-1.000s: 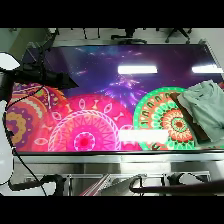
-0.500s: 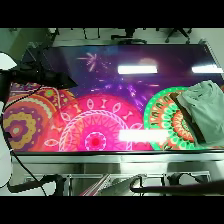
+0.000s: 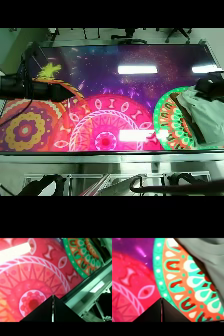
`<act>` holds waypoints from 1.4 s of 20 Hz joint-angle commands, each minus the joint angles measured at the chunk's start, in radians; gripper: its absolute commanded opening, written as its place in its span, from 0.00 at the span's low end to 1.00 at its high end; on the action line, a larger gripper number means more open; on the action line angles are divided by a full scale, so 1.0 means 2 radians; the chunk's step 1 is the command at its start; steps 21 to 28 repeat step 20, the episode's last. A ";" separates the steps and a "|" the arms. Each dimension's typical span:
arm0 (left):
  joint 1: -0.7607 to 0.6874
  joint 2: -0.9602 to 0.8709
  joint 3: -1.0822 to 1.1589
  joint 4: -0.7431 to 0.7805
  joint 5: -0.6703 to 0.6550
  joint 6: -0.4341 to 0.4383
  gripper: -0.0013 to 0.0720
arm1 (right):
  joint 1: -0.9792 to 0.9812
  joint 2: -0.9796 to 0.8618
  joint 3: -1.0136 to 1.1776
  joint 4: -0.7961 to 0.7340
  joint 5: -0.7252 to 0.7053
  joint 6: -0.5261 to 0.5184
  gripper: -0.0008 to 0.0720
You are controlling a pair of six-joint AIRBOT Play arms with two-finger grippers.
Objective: Fold the shirts.
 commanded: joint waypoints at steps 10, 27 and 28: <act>-0.034 0.165 -0.279 0.015 0.072 0.008 0.04 | 0.291 0.033 -0.305 0.014 -0.191 0.016 0.05; -0.034 0.130 -0.298 0.013 0.051 0.008 0.04 | 0.291 0.025 -0.305 0.019 -0.188 0.015 0.05; -0.034 0.130 -0.298 0.013 0.051 0.008 0.04 | 0.291 0.025 -0.305 0.019 -0.188 0.015 0.05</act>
